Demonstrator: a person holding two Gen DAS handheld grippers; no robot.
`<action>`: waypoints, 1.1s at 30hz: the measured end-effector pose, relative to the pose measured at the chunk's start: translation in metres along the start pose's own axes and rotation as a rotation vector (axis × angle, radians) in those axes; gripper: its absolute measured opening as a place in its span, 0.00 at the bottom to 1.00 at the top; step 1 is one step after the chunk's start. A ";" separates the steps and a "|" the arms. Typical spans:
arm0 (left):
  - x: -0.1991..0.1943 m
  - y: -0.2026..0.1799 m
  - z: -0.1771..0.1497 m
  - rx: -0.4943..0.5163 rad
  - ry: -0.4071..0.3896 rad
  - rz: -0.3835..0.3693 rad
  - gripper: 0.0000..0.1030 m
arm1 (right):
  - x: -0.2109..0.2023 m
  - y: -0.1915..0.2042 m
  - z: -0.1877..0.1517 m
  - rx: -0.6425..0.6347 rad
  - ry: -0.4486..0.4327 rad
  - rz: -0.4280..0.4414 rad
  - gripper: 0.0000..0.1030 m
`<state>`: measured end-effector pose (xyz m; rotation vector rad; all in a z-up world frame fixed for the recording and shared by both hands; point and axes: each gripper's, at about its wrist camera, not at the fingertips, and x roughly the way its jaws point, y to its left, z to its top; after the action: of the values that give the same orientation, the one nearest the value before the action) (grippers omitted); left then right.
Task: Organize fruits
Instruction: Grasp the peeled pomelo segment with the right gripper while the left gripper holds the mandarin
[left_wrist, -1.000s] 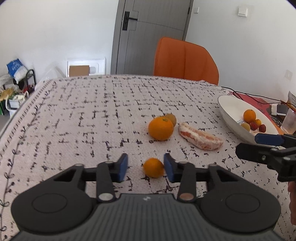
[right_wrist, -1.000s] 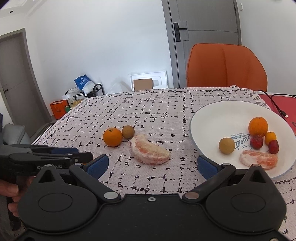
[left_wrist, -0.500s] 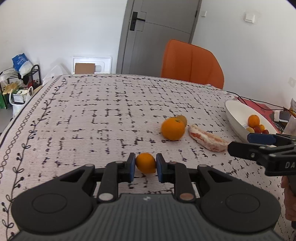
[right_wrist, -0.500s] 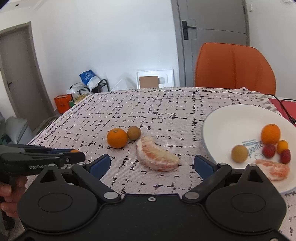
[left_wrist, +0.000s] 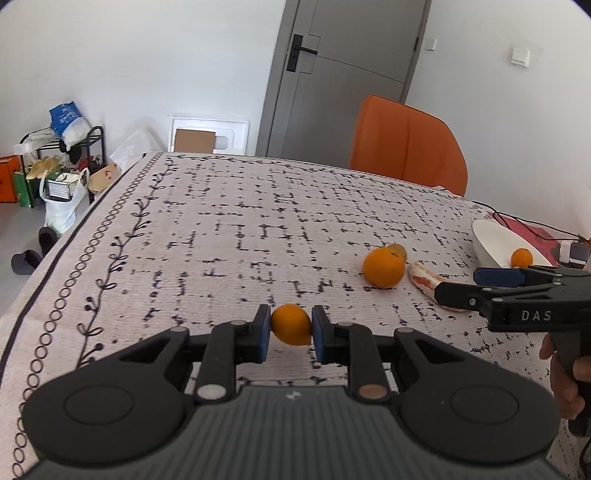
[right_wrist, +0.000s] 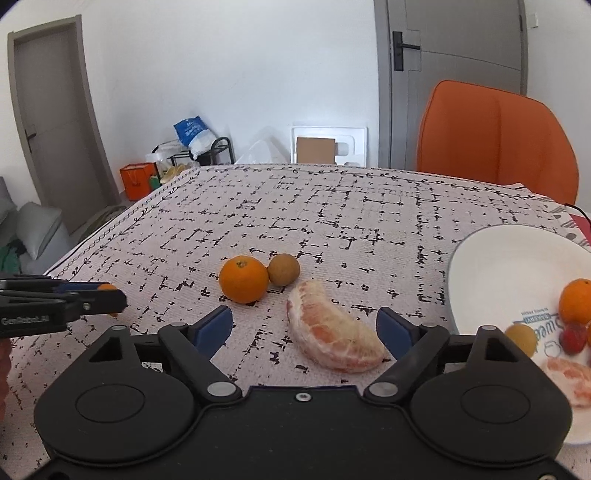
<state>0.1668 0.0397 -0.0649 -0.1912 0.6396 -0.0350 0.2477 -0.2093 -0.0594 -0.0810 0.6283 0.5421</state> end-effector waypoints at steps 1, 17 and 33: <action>-0.001 0.002 0.000 -0.004 0.000 0.005 0.21 | 0.002 0.000 0.000 -0.005 0.003 -0.004 0.81; -0.003 0.010 0.003 -0.023 -0.007 0.011 0.21 | 0.002 0.014 -0.005 -0.005 0.050 0.069 0.62; 0.006 0.007 0.003 -0.013 0.001 0.008 0.21 | 0.020 0.012 -0.006 -0.023 0.041 0.028 0.56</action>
<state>0.1728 0.0460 -0.0676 -0.2013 0.6417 -0.0237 0.2517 -0.1914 -0.0744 -0.1056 0.6644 0.5765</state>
